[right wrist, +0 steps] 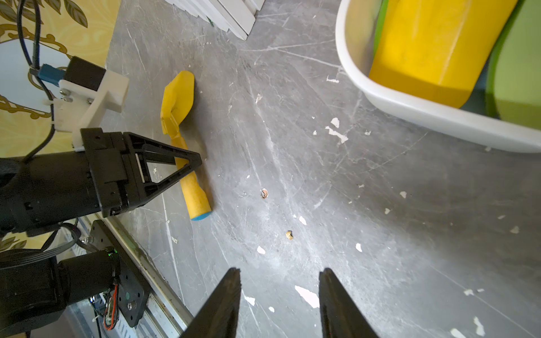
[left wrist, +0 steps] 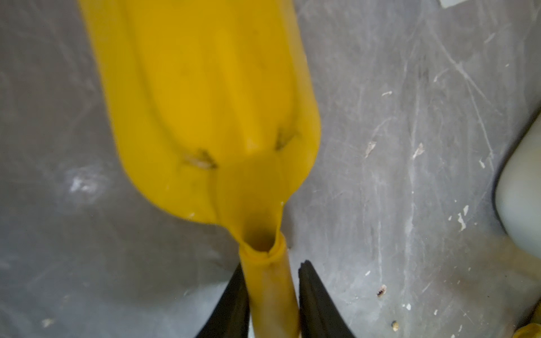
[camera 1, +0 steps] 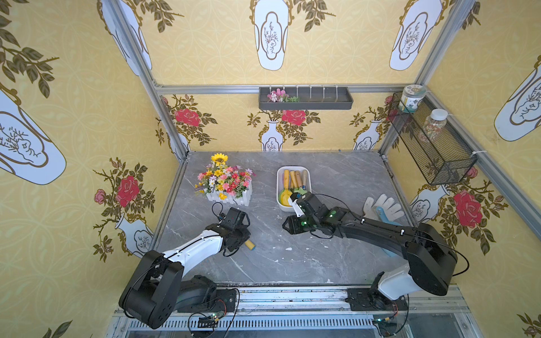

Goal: Put the shovel into the storage box
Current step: Move the shovel to the center of the board.

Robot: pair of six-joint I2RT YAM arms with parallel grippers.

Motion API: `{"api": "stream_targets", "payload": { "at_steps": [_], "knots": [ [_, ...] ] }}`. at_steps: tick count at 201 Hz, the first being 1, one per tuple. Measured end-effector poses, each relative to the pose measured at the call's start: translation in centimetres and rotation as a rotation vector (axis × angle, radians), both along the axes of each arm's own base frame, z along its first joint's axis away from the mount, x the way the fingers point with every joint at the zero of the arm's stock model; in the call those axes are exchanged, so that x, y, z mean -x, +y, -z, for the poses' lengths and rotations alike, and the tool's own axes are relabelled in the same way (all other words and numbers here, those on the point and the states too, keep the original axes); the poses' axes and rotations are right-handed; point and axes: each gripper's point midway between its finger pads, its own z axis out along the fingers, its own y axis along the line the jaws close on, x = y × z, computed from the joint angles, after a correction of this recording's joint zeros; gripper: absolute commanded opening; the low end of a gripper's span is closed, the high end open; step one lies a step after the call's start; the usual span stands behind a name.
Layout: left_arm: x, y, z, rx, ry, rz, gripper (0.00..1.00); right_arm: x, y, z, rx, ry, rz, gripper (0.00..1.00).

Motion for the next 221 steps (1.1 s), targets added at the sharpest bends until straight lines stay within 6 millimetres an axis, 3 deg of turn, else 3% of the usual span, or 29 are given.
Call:
{"api": "stream_targets", "payload": {
  "at_steps": [32, 114, 165, 221],
  "knots": [
    [0.5, -0.3, -0.3, 0.008, -0.005, 0.017, 0.19, -0.1, -0.2, -0.3, -0.005, -0.006, 0.008, 0.48],
    [1.7, -4.3, -3.5, 0.104, -0.038, 0.168, 0.15, -1.0, -1.4, -1.0, -0.019, -0.021, 0.045, 0.48],
    [3.0, -8.9, -3.9, 0.112, -0.011, 0.376, 0.13, -1.8, -3.3, -2.1, -0.041, -0.043, 0.094, 0.48],
    [3.0, -13.0, -2.9, 0.074, 0.001, 0.584, 0.12, -2.2, -4.8, -2.3, -0.044, -0.047, 0.129, 0.48]
  ]
}}
